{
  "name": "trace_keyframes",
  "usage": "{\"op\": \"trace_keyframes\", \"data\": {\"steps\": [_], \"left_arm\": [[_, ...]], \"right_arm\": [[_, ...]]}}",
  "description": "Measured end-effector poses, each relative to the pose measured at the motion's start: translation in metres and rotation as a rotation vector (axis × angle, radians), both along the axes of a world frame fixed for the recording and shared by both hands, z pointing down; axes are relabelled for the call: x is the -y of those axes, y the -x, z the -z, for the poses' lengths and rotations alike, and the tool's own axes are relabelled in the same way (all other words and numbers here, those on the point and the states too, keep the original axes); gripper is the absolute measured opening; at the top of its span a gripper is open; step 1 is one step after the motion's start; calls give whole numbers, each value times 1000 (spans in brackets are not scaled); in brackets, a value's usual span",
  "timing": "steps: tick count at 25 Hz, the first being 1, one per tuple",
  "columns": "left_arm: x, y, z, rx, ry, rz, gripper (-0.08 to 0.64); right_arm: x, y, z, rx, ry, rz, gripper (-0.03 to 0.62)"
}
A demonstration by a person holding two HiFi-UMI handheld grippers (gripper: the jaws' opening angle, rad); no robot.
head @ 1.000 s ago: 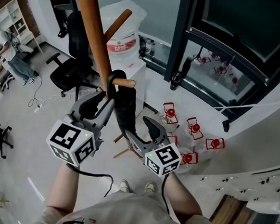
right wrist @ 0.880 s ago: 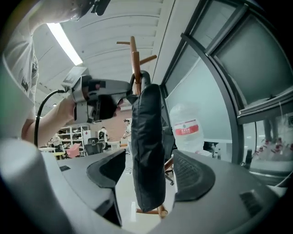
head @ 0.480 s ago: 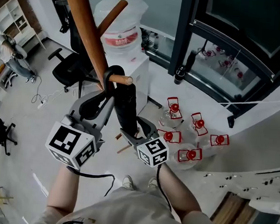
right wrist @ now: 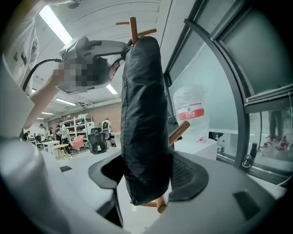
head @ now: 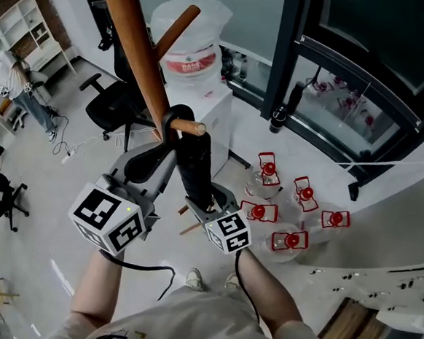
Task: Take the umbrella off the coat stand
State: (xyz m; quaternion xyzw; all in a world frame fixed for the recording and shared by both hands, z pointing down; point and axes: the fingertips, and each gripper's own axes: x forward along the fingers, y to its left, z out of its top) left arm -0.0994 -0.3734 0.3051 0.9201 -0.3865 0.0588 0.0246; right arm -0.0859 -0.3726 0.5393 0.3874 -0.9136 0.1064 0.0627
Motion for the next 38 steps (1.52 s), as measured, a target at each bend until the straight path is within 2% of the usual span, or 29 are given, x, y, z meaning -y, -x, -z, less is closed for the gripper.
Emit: {"op": "trace_keyframes", "data": {"steps": [7,22,31,38], "left_arm": [[-3,-2,4,-29,8,-5,55],[-38,-34,55,-74,-81,-97,55],[-73,-62,83,-112,-136,-188,55],[-96,-93,104,-144,-175,-291,57]], "right_arm": [[-5,-8,4,-20,4,-18,265],[-23,-48,57,-50,-84,-98,264],[-48,-87,87,-90,-137,-171,264],[-69,-126,110,-125,-157,-259,265]]}}
